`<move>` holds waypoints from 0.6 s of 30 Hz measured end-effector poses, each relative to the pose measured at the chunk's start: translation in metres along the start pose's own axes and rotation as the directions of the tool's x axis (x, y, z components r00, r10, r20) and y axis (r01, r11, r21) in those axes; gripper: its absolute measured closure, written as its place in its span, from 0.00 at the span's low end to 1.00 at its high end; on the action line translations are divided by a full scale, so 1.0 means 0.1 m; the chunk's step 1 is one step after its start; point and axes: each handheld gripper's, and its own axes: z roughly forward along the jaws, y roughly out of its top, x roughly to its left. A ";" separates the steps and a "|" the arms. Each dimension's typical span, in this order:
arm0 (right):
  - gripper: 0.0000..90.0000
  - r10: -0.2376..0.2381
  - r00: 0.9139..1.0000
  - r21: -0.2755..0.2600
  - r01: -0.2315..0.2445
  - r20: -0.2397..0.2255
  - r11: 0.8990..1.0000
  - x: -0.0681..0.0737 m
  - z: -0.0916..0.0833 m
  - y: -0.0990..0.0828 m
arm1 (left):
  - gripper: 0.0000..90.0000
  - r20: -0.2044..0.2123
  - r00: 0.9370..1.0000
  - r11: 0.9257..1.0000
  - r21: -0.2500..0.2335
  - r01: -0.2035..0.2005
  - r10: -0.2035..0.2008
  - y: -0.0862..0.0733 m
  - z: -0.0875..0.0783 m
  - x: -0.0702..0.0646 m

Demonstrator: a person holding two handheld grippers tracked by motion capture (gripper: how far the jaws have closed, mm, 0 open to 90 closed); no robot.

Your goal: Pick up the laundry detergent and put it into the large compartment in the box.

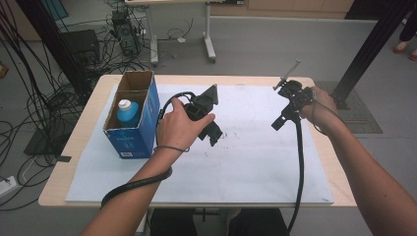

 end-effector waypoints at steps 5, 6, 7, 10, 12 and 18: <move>0.07 0.001 1.000 0.000 -0.001 0.000 1.000 0.01 0.00 0.00 | 0.06 0.005 1.000 1.000 0.000 0.004 -0.004 -0.04 0.13 -0.01; 0.07 0.003 1.000 0.002 -0.003 0.002 1.000 0.01 0.00 0.00 | 0.06 0.005 1.000 1.000 0.011 0.000 0.000 -0.04 0.16 -0.01; 0.07 0.003 1.000 0.001 -0.003 0.003 1.000 0.01 0.00 0.00 | 0.06 0.003 1.000 1.000 0.016 0.002 -0.002 -0.05 0.20 -0.01; 0.07 0.002 1.000 -0.002 -0.002 0.002 1.000 0.02 -0.01 0.00 | 0.06 -0.006 1.000 1.000 0.030 -0.002 0.003 -0.07 0.29 0.00; 0.07 0.003 1.000 0.001 -0.003 0.004 1.000 0.02 0.00 0.00 | 0.06 0.005 1.000 1.000 0.029 0.004 -0.004 -0.08 0.35 0.01; 0.07 0.002 1.000 0.001 -0.002 0.004 1.000 0.02 0.00 0.00 | 0.06 0.012 1.000 0.999 0.046 0.017 -0.018 -0.11 0.45 0.04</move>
